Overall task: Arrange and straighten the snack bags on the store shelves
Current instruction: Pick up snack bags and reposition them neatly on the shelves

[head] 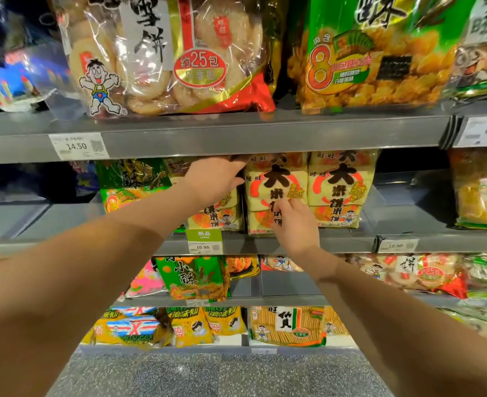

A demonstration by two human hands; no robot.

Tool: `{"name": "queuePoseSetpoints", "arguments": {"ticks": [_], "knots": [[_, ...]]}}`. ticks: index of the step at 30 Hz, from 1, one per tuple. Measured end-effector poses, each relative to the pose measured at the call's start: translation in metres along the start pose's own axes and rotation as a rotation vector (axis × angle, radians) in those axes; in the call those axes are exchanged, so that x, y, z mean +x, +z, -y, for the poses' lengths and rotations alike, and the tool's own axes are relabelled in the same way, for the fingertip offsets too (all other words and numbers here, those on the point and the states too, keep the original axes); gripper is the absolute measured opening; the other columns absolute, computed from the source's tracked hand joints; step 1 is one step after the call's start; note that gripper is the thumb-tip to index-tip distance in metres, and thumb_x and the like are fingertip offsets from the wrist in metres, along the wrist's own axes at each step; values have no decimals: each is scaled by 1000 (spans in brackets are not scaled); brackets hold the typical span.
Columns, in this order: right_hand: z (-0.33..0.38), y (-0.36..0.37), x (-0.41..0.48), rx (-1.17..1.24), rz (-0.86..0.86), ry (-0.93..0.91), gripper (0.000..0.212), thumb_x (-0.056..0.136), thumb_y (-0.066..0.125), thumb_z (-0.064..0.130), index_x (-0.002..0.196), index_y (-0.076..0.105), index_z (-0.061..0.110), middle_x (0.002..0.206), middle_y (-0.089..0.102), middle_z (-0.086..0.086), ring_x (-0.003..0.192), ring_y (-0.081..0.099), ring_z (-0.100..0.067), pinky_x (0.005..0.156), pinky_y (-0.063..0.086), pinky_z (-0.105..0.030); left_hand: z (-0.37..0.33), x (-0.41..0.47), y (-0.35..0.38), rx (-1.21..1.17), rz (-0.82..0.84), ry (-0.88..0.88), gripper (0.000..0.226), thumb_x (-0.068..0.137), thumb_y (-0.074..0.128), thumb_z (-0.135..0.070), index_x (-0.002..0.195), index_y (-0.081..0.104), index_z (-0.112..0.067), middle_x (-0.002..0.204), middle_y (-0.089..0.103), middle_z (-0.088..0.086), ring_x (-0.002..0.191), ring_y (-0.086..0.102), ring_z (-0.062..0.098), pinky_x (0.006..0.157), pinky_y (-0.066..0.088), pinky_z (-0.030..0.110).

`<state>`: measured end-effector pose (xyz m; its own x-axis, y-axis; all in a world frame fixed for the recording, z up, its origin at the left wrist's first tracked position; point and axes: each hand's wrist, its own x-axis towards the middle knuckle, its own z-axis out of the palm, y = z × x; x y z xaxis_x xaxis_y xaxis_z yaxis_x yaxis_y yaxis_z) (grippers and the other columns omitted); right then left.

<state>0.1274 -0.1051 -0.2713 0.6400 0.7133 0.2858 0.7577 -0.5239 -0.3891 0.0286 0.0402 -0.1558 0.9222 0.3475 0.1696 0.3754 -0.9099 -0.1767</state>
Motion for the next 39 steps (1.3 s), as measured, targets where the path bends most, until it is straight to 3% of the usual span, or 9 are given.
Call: {"name": "queuePoseSetpoints", "arguments": {"ticks": [14, 18, 21, 25, 27, 29, 32, 34, 39], "knots": [[7, 12, 17, -113, 67, 79, 37, 83, 66, 24, 111, 42, 16, 113, 49, -7, 108, 47, -28, 81, 43, -36, -5, 4, 22, 115, -39, -43, 49, 94, 43, -43, 137, 34, -20, 107, 59, 8, 98, 59, 29, 62, 39, 34], [9, 4, 14, -72, 107, 66, 29, 87, 61, 21, 112, 47, 17, 110, 52, -6, 102, 52, -25, 79, 46, -35, -4, -6, 20, 78, -39, -18, 57, 94, 44, -41, 142, 23, -21, 116, 55, 11, 105, 55, 31, 77, 44, 38], [12, -4, 10, -25, 123, 46, 9, 93, 49, 20, 99, 54, 17, 92, 60, -4, 87, 61, -25, 65, 45, -31, -5, -16, 20, 36, -81, -27, 61, 93, 45, -40, 144, 20, -19, 127, 49, 10, 115, 48, 29, 90, 40, 41], [20, -15, 1, 25, 136, 54, 17, 96, 42, 24, 80, 47, 17, 67, 55, -2, 67, 60, -26, 54, 41, -29, -8, -36, 26, -33, -111, -7, 62, 94, 44, -37, 146, 18, -16, 144, 36, 7, 131, 35, 24, 104, 32, 40], [25, -21, -5, 30, 139, 54, 18, 97, 41, 25, 81, 47, 18, 68, 56, -2, 67, 59, -25, 55, 43, -30, -6, -46, 30, -113, -77, -19, 51, 95, 41, -35, 142, 30, -18, 137, 47, 6, 124, 44, 23, 99, 40, 41], [33, -29, -10, 50, 136, 54, 21, 97, 39, 26, 82, 49, 18, 71, 59, -4, 69, 60, -26, 57, 45, -31, -7, -56, 26, -206, -65, -30, 33, 97, 36, -32, 119, 54, -17, 101, 65, 5, 92, 60, 23, 77, 52, 40], [47, -43, -13, 83, 114, 43, 24, 98, 36, 27, 85, 52, 16, 68, 56, -1, 65, 56, -25, 52, 40, -29, -11, -65, 13, -270, -127, -15, 30, 97, 33, -26, 76, 50, -13, 55, 42, -7, 57, 46, 18, 52, 43, 33], [59, -57, -13, 93, 82, 40, 26, 98, 34, 28, 90, 55, 15, 69, 58, -2, 66, 58, -26, 52, 39, -29, -12, -68, -2, -295, -200, -13, 31, 97, 35, -27, 69, 43, -17, 53, 42, -6, 55, 45, 19, 52, 40, 32], [91, -99, -4, 122, -67, -29, 34, 99, 34, 32, 89, 58, 11, 78, 67, -8, 74, 62, -29, 62, 48, -36, -5, -65, -50, -430, -341, -63, 32, 96, 40, -31, 80, 62, -15, 71, 63, -1, 69, 58, 22, 61, 44, 34]]}}
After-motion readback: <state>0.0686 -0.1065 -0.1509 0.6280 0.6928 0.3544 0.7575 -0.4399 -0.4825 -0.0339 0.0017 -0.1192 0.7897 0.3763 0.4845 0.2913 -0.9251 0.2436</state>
